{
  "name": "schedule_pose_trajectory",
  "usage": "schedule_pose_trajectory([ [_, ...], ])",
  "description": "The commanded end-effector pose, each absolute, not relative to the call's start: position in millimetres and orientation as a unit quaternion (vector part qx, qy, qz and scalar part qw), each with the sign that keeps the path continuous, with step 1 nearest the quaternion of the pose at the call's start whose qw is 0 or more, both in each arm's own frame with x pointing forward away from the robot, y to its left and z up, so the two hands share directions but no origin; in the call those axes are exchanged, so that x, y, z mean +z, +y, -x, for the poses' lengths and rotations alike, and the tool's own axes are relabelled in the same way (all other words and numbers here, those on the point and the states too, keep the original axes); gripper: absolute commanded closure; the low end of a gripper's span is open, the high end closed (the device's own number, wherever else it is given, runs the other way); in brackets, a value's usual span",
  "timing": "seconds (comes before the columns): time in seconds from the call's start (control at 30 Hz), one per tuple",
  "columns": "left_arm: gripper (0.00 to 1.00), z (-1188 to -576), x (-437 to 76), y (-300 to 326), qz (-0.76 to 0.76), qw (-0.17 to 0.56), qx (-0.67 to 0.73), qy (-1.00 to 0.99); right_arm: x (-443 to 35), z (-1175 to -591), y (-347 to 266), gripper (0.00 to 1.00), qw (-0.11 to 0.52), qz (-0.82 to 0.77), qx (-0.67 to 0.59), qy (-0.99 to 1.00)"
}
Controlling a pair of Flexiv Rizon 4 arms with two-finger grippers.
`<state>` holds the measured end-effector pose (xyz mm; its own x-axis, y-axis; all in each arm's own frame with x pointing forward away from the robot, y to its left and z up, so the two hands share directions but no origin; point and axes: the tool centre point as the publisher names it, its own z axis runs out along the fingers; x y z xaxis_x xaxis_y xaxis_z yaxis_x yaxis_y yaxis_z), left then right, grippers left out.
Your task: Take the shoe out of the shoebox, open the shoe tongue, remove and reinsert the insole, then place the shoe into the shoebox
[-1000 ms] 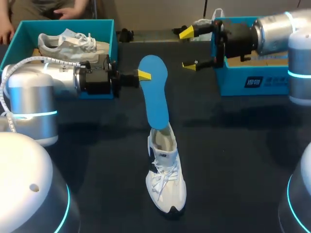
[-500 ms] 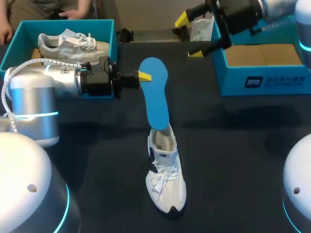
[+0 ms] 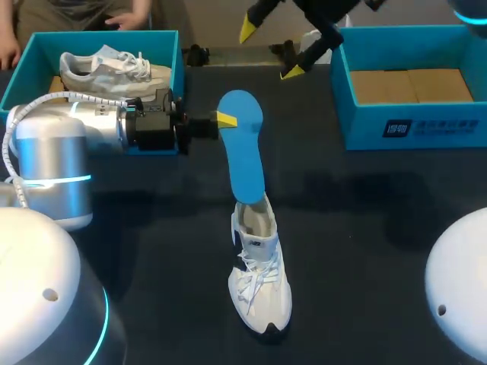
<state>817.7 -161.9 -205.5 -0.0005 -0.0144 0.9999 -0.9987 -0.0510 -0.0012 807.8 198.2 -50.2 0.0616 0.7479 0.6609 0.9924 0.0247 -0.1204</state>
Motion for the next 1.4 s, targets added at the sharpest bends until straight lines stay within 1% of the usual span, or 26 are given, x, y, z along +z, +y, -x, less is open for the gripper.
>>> schedule_pose_trajectory([
  [0.03,1.0,-817,-206,-162,-0.516,0.483,0.509,-0.491,-50,-807,207,0.0,0.21,0.687,-0.129,-0.684],
  [0.5,1.0,-817,-206,-162,-0.516,0.483,0.509,-0.491,-69,-799,249,0.0,0.169,0.689,-0.113,-0.696],
  [0.7,1.0,-817,-206,-162,-0.516,0.483,0.509,-0.491,-76,-798,264,0.0,0.173,0.697,-0.081,-0.691],
  [1.0,1.0,-817,-206,-162,-0.516,0.483,0.509,-0.491,-80,-790,270,0.0,0.155,0.702,-0.059,-0.692],
  [1.17,1.0,-817,-206,-162,-0.516,0.483,0.509,-0.491,-82,-787,269,0.0,0.132,0.691,-0.077,-0.707],
  [1.27,1.0,-817,-206,-162,-0.516,0.483,0.509,-0.491,-84,-785,270,0.0,0.145,0.652,-0.105,-0.737],
  [1.4,1.0,-817,-206,-162,-0.516,0.483,0.509,-0.491,-78,-788,255,0.0,0.189,0.642,-0.185,-0.719],
])
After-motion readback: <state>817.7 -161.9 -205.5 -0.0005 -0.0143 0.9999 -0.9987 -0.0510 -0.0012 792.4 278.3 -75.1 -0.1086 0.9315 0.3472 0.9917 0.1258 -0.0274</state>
